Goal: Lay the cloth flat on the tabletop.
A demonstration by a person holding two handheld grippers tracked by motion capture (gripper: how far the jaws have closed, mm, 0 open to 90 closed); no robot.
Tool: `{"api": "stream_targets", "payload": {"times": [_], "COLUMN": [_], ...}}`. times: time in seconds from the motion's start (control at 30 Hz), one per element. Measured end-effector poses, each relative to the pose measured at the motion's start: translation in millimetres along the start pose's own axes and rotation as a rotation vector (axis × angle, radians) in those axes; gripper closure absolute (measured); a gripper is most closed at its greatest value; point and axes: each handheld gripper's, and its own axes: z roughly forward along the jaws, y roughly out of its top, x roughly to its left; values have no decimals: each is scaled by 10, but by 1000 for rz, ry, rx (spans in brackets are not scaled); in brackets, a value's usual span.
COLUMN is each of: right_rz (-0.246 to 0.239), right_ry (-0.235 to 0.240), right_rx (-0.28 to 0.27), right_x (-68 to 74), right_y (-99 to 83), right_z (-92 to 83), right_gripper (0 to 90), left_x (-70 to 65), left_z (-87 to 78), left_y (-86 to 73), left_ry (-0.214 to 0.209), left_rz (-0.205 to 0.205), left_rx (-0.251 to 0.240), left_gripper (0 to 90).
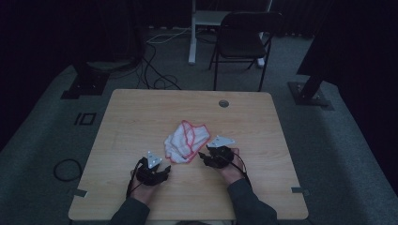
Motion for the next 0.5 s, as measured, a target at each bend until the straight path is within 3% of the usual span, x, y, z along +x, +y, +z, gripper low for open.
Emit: {"api": "stream_targets", "payload": {"times": [0.5], "right_rz": [-30], "right_ry": [8], "right_rx": [12], "right_x": [44], "right_y": [142], "right_z": [175], "right_gripper": [566], "left_x": [-101], "left_z": [104], "left_y": [110], "left_ry": [-41], "left_rz": [17], "left_rx": [4], "left_gripper": [510]}}
